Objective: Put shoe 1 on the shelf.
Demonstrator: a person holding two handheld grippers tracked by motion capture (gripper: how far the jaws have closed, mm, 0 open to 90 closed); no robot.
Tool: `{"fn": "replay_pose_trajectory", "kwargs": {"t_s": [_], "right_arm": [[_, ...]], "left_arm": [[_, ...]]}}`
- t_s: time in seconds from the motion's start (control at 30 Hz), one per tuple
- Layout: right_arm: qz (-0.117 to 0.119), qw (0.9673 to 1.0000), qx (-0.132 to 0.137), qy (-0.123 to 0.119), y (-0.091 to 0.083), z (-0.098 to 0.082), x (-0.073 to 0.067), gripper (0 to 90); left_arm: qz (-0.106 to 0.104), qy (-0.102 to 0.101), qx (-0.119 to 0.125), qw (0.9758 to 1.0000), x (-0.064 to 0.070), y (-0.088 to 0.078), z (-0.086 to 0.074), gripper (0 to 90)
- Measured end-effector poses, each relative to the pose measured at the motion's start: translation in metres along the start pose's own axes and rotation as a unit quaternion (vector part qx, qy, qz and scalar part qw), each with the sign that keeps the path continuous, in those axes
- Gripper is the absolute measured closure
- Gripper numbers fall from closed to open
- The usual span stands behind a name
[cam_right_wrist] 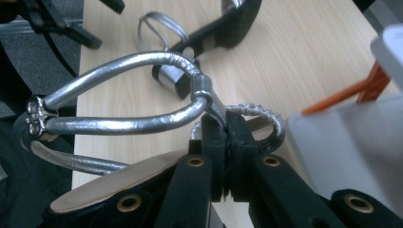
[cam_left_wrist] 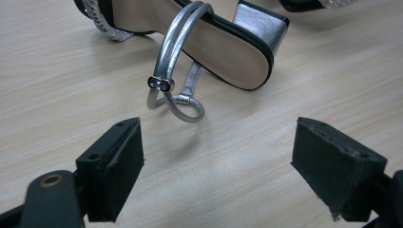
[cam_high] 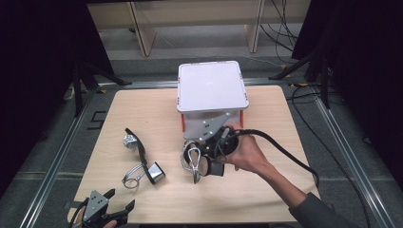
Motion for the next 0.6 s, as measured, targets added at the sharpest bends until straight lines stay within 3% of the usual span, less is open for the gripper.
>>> {"fn": "replay_pose_trajectory", "kwargs": {"t_s": [0.03,0.1,0.23,0.3,0.43,0.47,0.5,0.6], "right_arm": [[-0.002,0.9998,0.001,-0.021,0.001,0.007,0.003,88.5],[0.000,0.9999,0.002,-0.016,0.004,0.025,0.005,88.5],[-0.004,0.9997,0.007,-0.022,0.008,0.044,0.012,88.5],[-0.011,0.9994,0.011,-0.031,0.013,0.062,0.021,88.5],[-0.023,0.9989,0.016,-0.037,0.017,0.079,0.030,88.5],[-0.027,0.9994,0.008,-0.021,0.016,0.082,0.031,88.5],[-0.031,0.9987,0.016,-0.038,0.017,0.090,0.037,88.5],[-0.042,0.9979,0.029,-0.041,0.016,0.113,0.049,88.5]], "left_arm": [[-0.005,-0.018,0.012,0.9997,0.003,0.001,0.002,17.2],[0.001,-0.002,0.001,1.0000,0.000,0.000,0.000,17.2],[0.000,-0.004,0.002,1.0000,0.000,0.000,0.000,17.2],[-0.004,-0.018,0.009,0.9998,0.003,0.000,0.002,17.2],[-0.004,-0.012,0.006,0.9999,0.002,0.000,0.001,17.2],[-0.003,-0.016,0.007,0.9998,0.002,0.000,0.001,17.2],[-0.003,-0.015,0.008,0.9999,0.002,-0.001,0.002,17.2],[-0.003,-0.010,0.005,0.9999,0.001,0.000,0.001,17.2]]}}
Point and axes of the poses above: each handheld gripper's, and its own axes: y roughly forward along the jaws, z roughly out of its top, x roughly to its right, the point moved 8 cm from there along y, roughly forward along the jaws, and after that the axes turned 6 degrees about z, right-handed, at the moved point
